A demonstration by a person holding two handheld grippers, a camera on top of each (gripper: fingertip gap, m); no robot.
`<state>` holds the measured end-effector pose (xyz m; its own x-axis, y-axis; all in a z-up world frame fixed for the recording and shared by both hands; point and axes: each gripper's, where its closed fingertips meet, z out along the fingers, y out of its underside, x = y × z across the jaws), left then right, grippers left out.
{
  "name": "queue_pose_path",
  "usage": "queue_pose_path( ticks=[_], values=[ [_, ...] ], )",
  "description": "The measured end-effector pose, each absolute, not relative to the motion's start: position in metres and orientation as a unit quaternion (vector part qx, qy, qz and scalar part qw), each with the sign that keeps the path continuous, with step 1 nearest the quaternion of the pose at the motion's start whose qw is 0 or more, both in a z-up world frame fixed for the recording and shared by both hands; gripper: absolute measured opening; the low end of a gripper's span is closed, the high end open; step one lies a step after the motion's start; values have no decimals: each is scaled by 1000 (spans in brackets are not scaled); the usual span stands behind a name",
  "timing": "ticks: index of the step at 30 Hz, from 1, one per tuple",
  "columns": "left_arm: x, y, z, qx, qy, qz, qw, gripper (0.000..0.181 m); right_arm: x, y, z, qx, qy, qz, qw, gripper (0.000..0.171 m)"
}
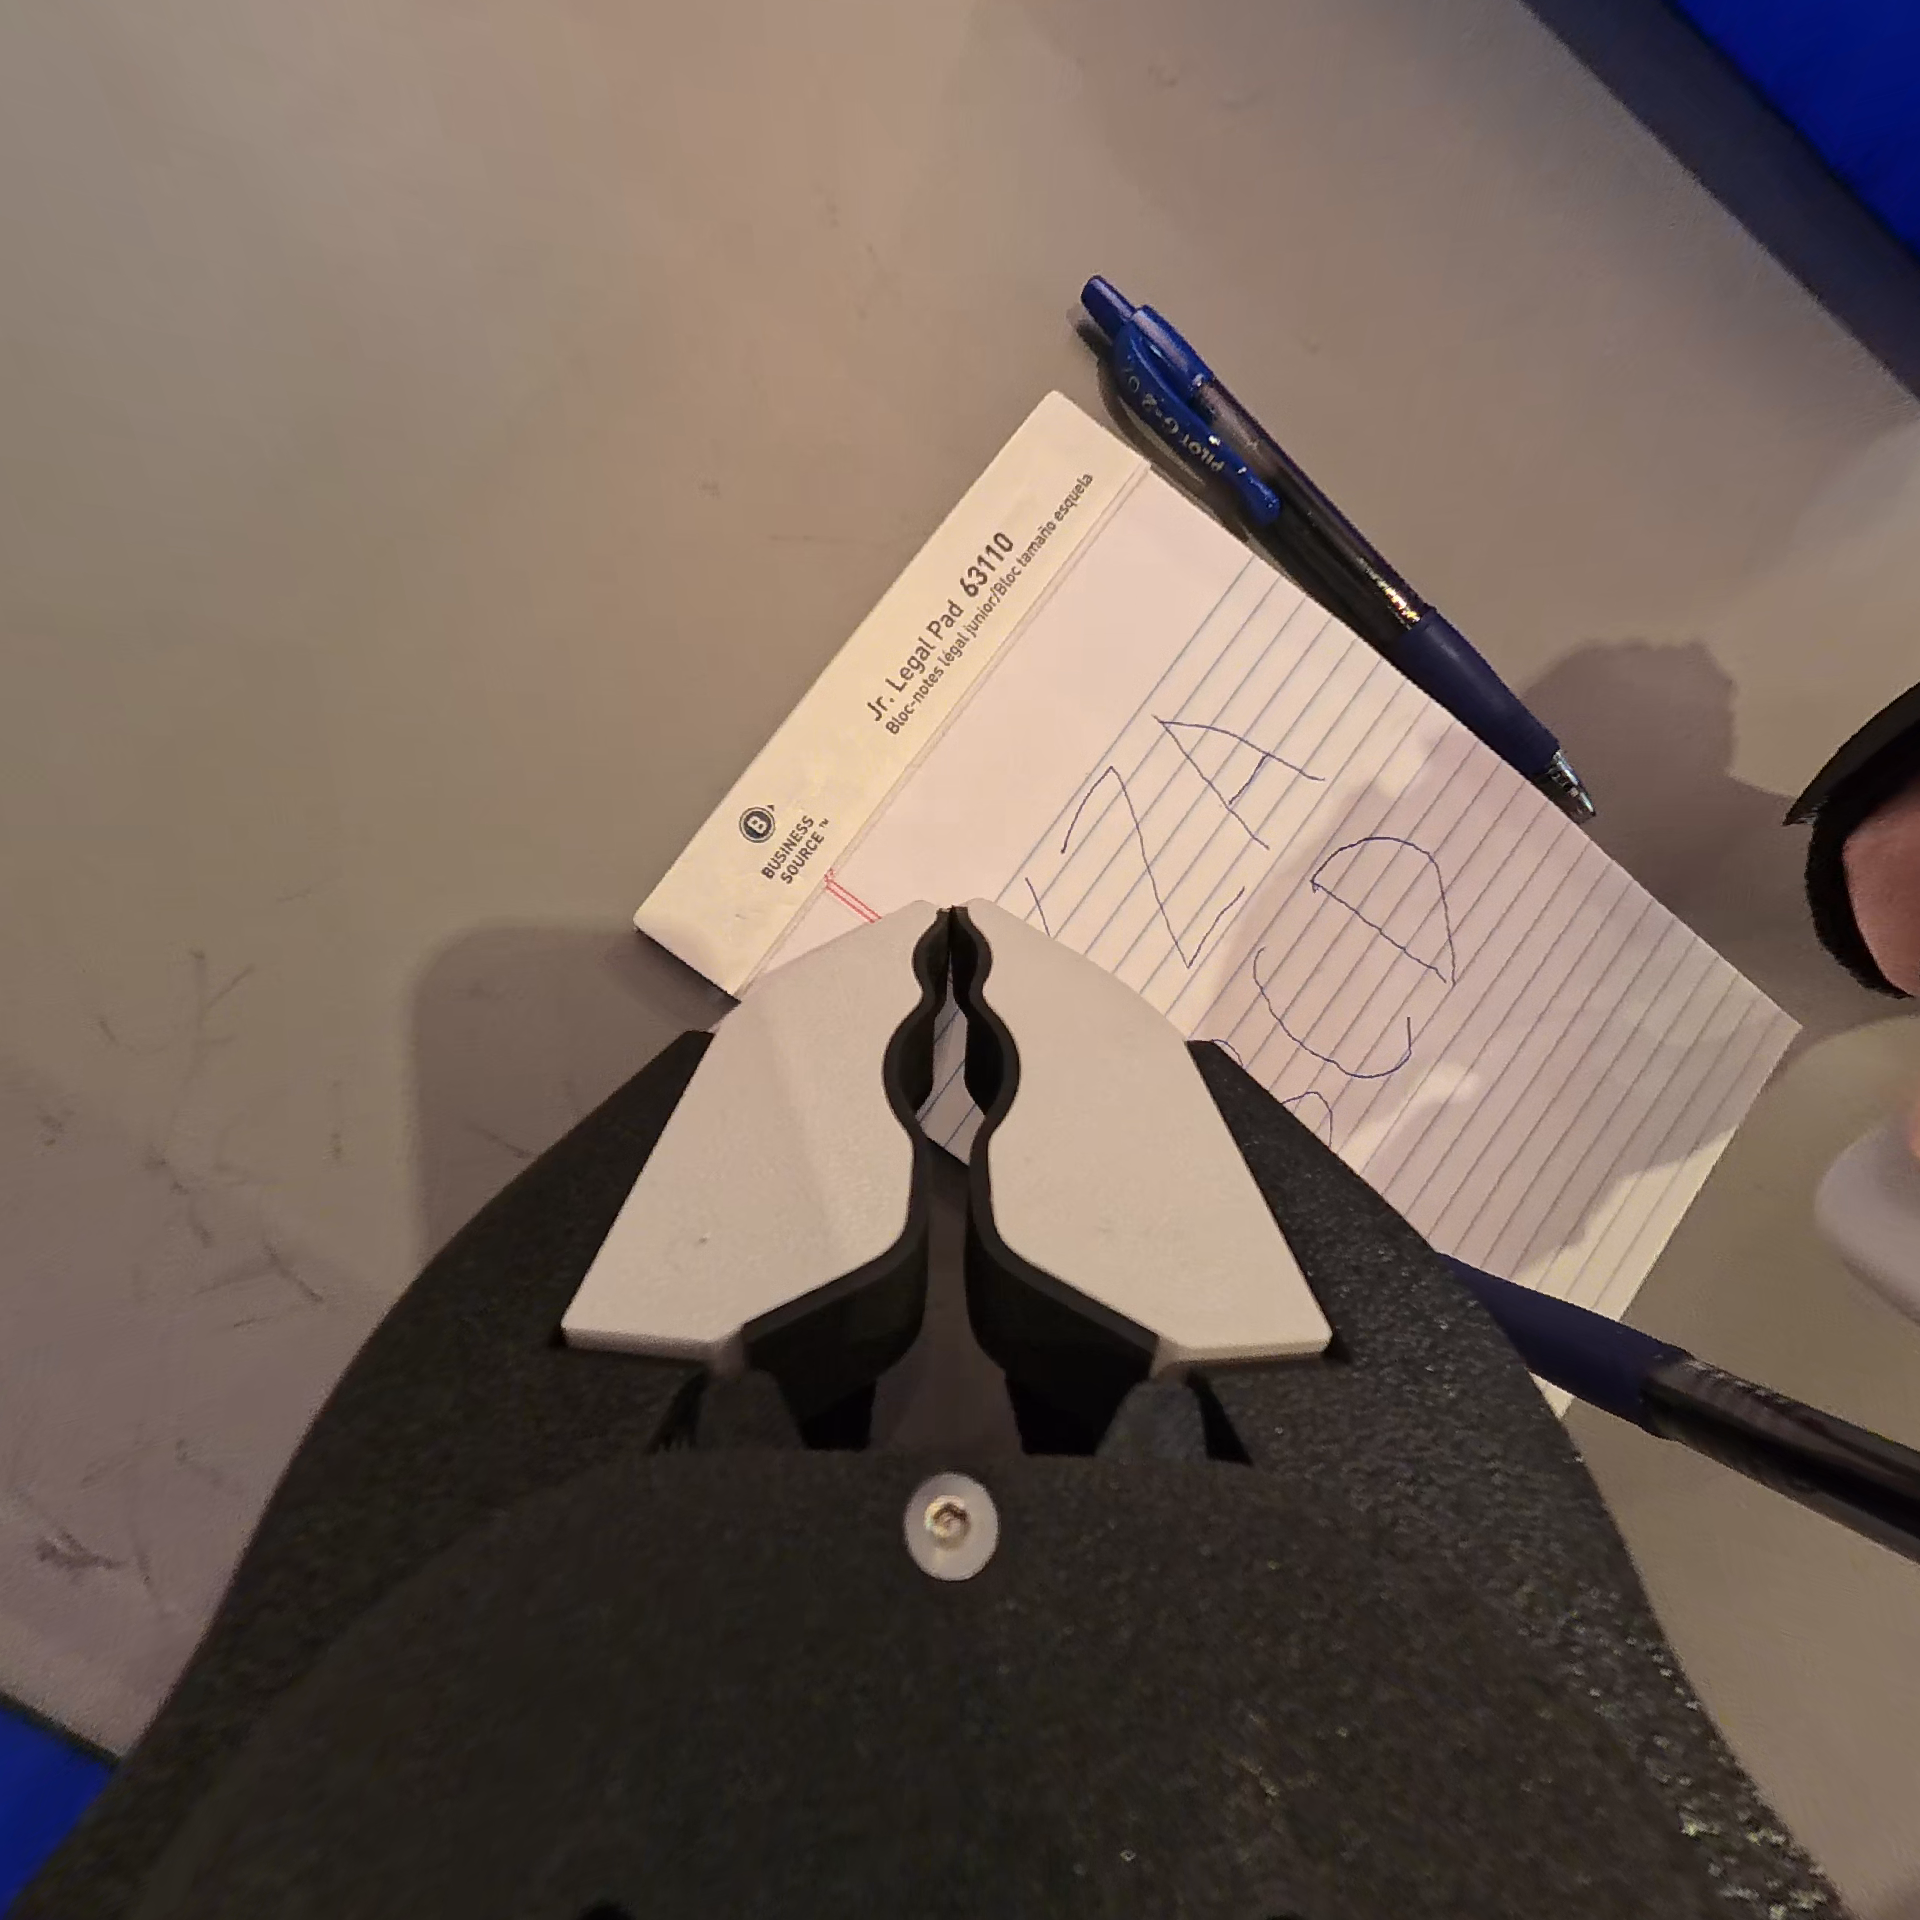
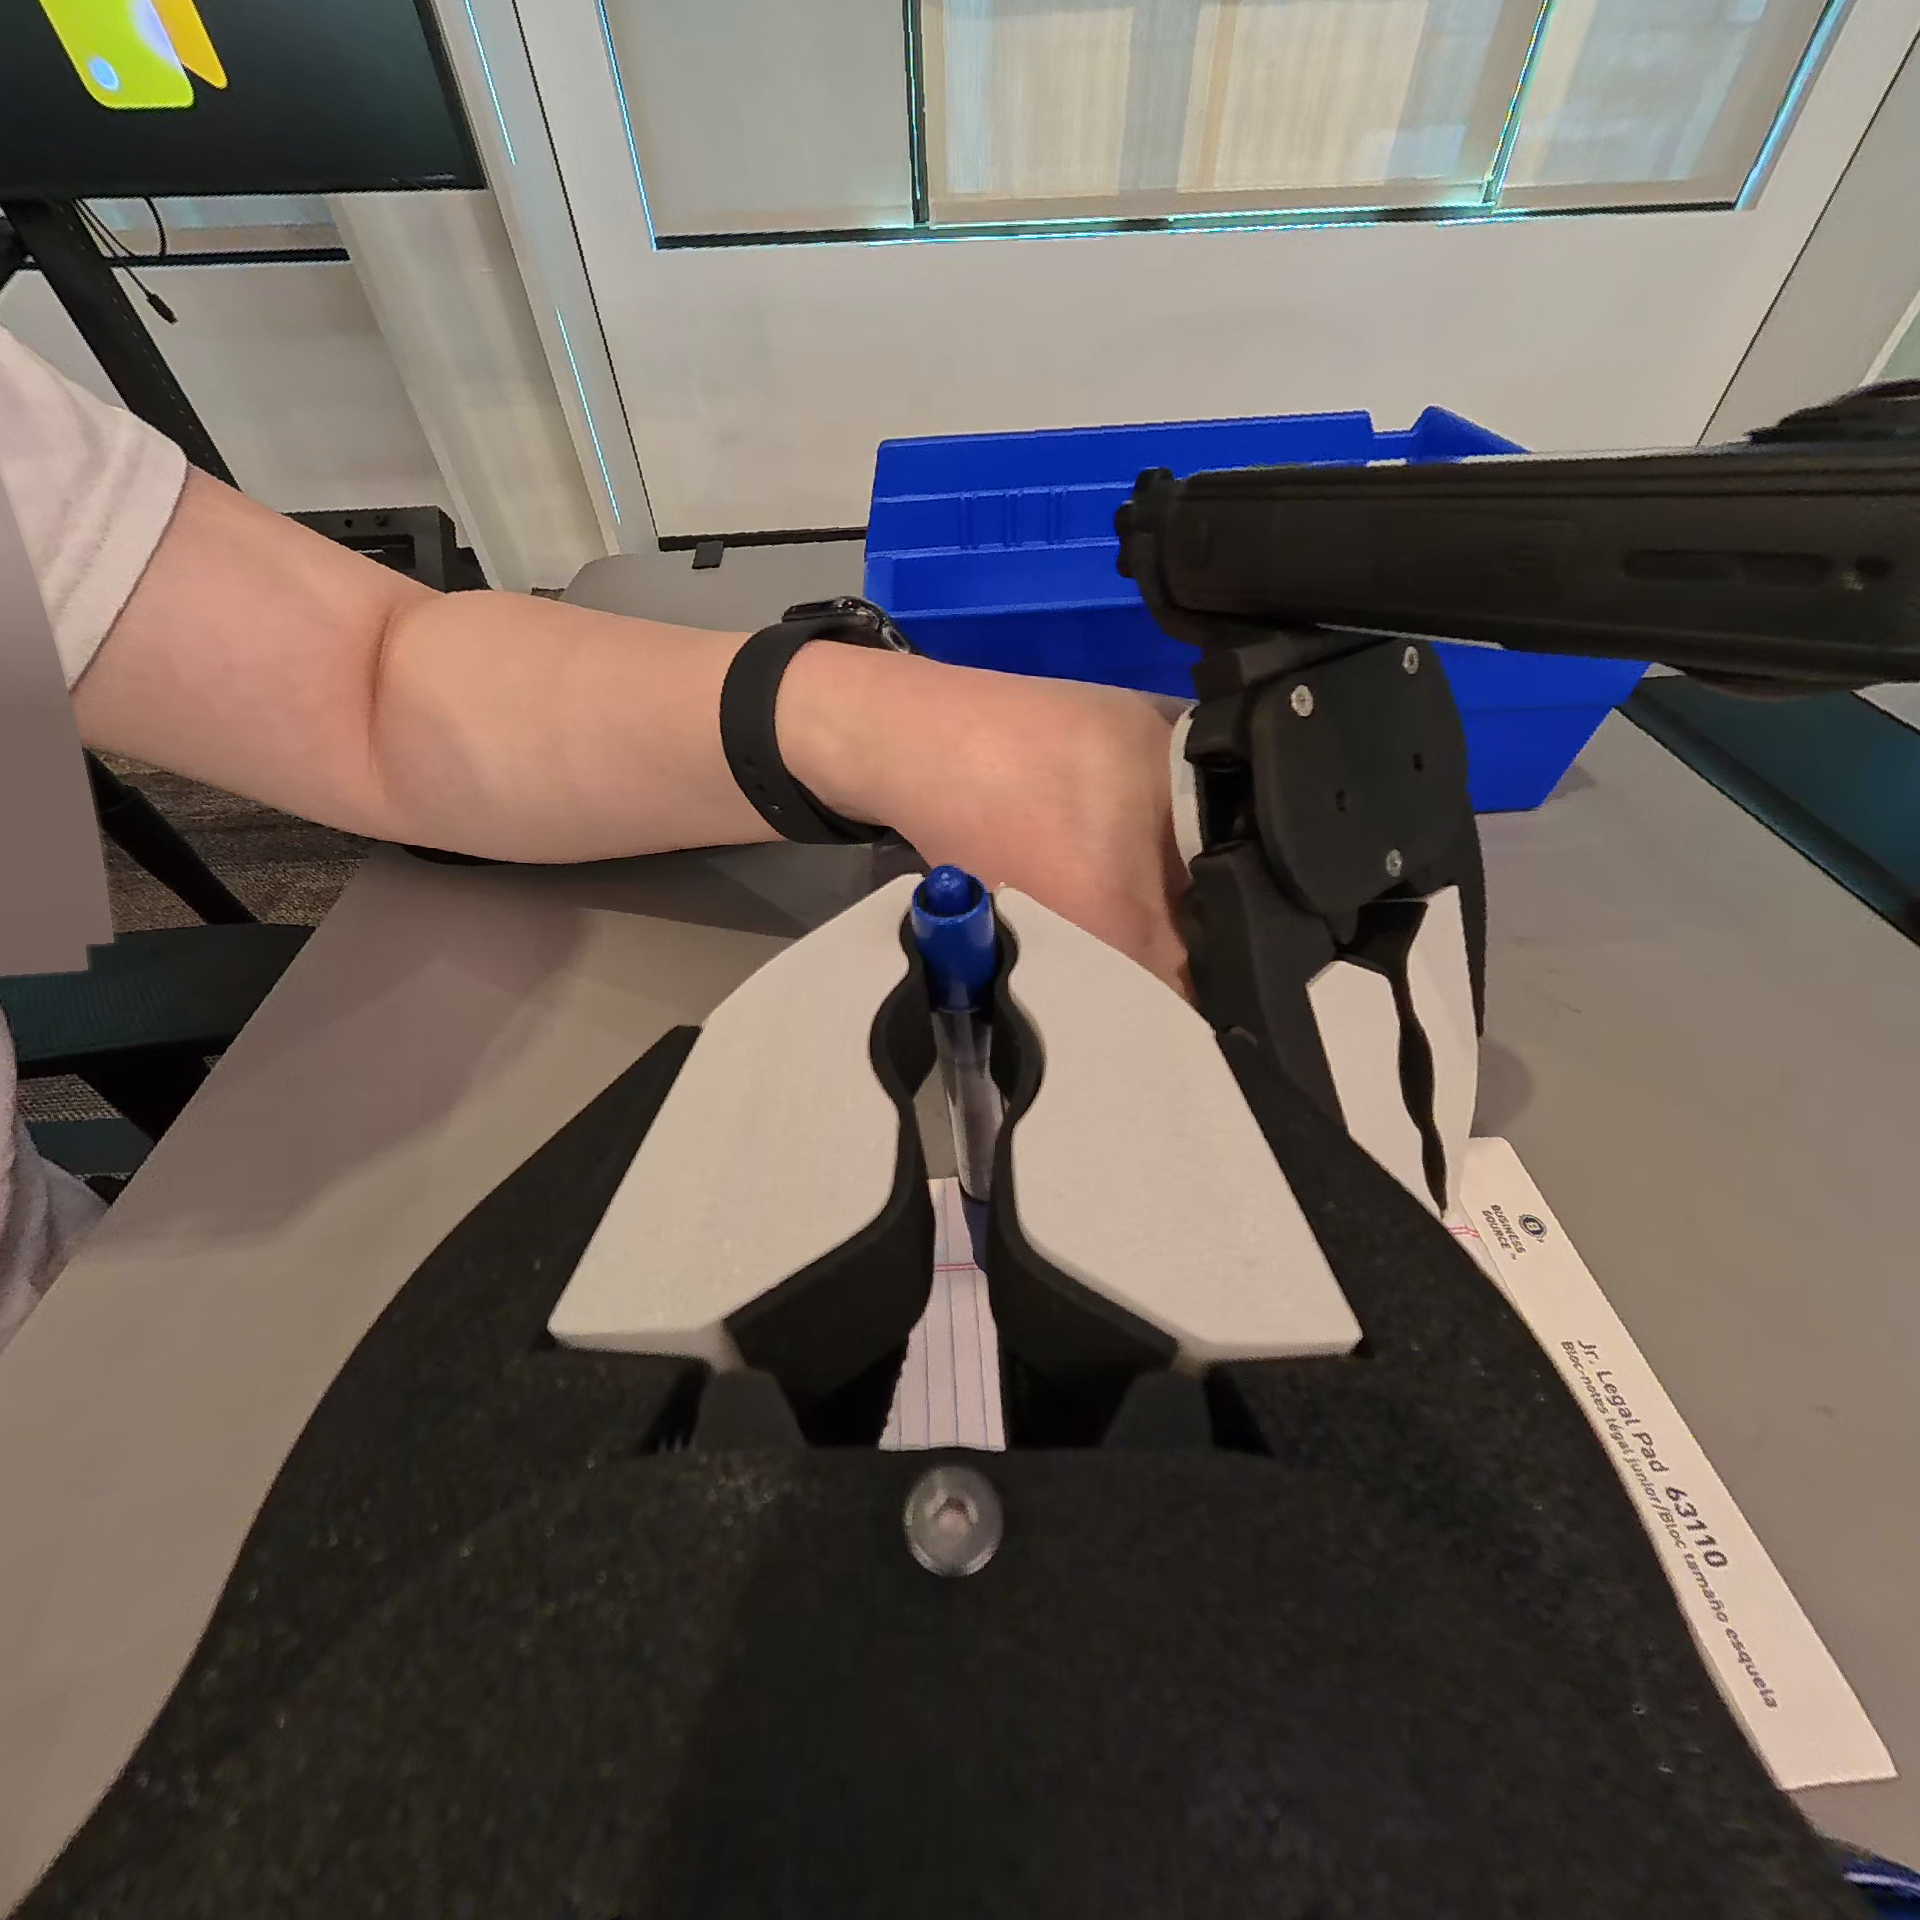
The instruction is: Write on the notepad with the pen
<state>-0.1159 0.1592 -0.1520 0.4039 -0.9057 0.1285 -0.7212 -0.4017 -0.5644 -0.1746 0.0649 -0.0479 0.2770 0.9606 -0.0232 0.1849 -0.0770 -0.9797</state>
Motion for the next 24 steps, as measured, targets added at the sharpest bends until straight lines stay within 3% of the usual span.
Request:
queue_pose_path(
  ticks=[24],
  values=[
    [-116, 159, -152, -809, 503, -213, 218, 0, -179, 52, -48, -625, -464, 418, 469, 5]
  ],
)
